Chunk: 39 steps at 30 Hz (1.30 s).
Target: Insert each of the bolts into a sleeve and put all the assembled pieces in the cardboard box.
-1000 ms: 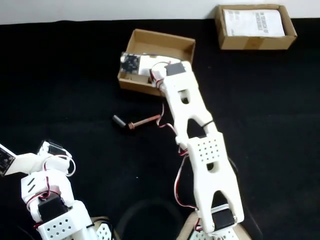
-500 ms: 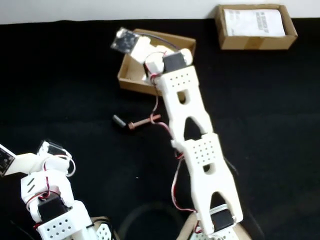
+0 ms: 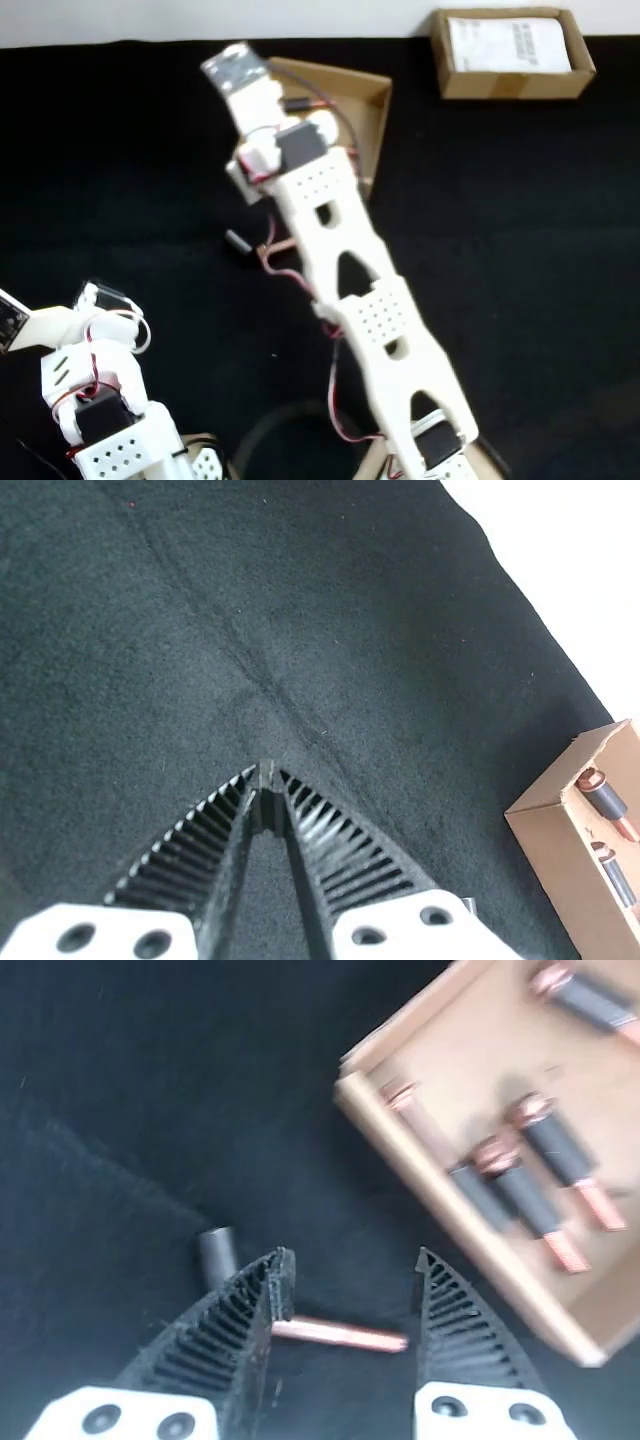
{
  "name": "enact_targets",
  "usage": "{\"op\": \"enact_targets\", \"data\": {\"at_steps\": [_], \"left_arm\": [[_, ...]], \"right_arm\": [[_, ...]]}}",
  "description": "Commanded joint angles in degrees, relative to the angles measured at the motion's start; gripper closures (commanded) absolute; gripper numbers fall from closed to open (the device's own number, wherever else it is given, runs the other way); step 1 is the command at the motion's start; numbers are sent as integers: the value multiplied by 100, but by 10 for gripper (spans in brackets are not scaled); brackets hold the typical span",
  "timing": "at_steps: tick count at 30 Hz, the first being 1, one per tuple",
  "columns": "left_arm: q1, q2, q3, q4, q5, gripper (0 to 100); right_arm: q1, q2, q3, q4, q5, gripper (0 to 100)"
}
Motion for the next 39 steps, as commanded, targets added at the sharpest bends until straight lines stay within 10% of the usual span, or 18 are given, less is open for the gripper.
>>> {"op": "enact_targets", "data": {"at_steps": [1,14,39], "left_arm": [[-75,-13,92,-105,9,991],[-84,-13,101,-97,9,991],[-84,-13,101,-105,0,991]], "right_arm": [[-233,-251,374,84,-88,826],[-725,-2580,4804,-277,1029,826],[-681,-1991,5719,-2765,1662,826]]}}
